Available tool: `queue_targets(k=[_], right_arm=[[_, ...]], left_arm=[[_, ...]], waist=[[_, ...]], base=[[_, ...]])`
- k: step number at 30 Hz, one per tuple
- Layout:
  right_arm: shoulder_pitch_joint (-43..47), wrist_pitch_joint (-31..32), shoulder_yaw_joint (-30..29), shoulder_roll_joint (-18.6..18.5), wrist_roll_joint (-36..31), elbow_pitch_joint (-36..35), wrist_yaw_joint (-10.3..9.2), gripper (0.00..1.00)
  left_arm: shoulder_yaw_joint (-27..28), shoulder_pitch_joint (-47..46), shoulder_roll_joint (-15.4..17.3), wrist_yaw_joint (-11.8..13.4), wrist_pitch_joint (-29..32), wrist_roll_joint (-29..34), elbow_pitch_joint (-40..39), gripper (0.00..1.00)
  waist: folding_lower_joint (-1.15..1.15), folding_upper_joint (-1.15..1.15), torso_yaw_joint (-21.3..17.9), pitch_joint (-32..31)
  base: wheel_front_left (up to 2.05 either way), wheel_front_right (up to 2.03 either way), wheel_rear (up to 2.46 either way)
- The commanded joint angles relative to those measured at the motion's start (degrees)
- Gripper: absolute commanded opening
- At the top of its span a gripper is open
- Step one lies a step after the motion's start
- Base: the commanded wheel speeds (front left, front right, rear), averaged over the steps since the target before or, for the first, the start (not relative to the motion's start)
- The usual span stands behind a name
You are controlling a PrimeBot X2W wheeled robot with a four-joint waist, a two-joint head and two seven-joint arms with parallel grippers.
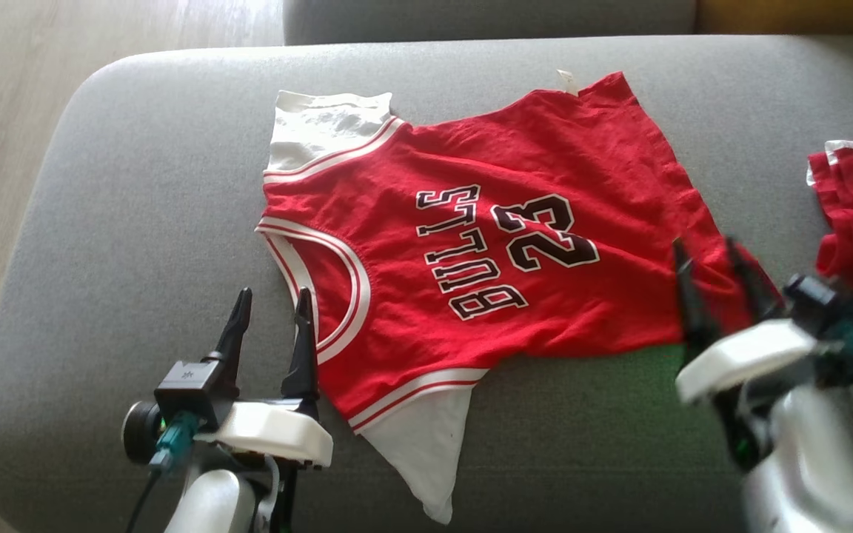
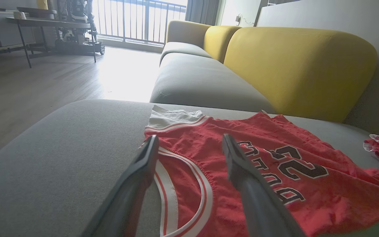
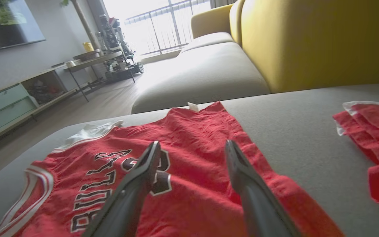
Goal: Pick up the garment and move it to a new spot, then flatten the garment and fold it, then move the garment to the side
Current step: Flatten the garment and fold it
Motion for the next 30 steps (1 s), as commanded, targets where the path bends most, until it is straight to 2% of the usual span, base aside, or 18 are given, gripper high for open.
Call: queue_targets(k=[1, 7, 13, 18, 22, 25, 30], right_arm=[[2.88, -0.90, 4.32, 0.09, 1.25, -4.34, -0.02, 1.00], [10.46, -1.25, 9.99, 0.10, 3.69, -10.56, -0.02, 1.00], [11.29, -1.18, 10.72, 0.10, 4.23, -13.07, -0.02, 1.00], [10.11, -0.67, 10.81, 0.10, 3.36, -15.89, -0.02, 1.00], [8.91, -0.33, 10.87, 0.10, 3.27, -17.87, -0.02, 1.00], [7.79, -0.25, 11.20, 0.10, 3.08, -18.99, -0.02, 1.00], [5.56, -0.55, 11.31, 0.10, 3.61, -20.19, -0.02, 1.00]], left_arm=[[2.21, -0.84, 0.37, -0.27, -0.31, 0.53, -2.27, 1.00], [2.61, -0.23, 0.37, -0.13, -0.31, 0.45, -2.79, 1.00], [4.42, -0.76, 0.37, -0.12, -0.31, 0.59, -3.31, 1.00], [8.49, -3.10, 0.37, -0.38, -0.31, -0.28, -2.11, 1.00], [11.36, -8.42, 1.93, -2.71, -0.31, 0.63, -0.34, 1.00], [11.47, -14.08, 5.64, -5.39, -0.04, 1.87, 2.29, 1.00], [11.45, -25.01, 11.20, -9.77, 6.77, 1.69, 6.24, 1.00]], waist=[[0.00, 0.00, -0.19, -0.20], [0.00, 0.00, -0.99, -0.14], [0.00, 0.00, -2.55, 1.27], [0.00, 0.00, -4.31, 3.99], [0.00, 0.00, -5.93, 7.16], [0.00, 0.00, -7.19, 9.73], [0.00, 0.00, -9.09, 13.74]], base=[[0.00, 0.00, 0.00], [0.00, 0.00, 0.00], [0.00, 0.00, 0.00], [0.00, 0.00, 0.00], [0.00, 0.00, 0.00], [0.00, 0.00, 0.00], [0.00, 0.00, 0.00]])
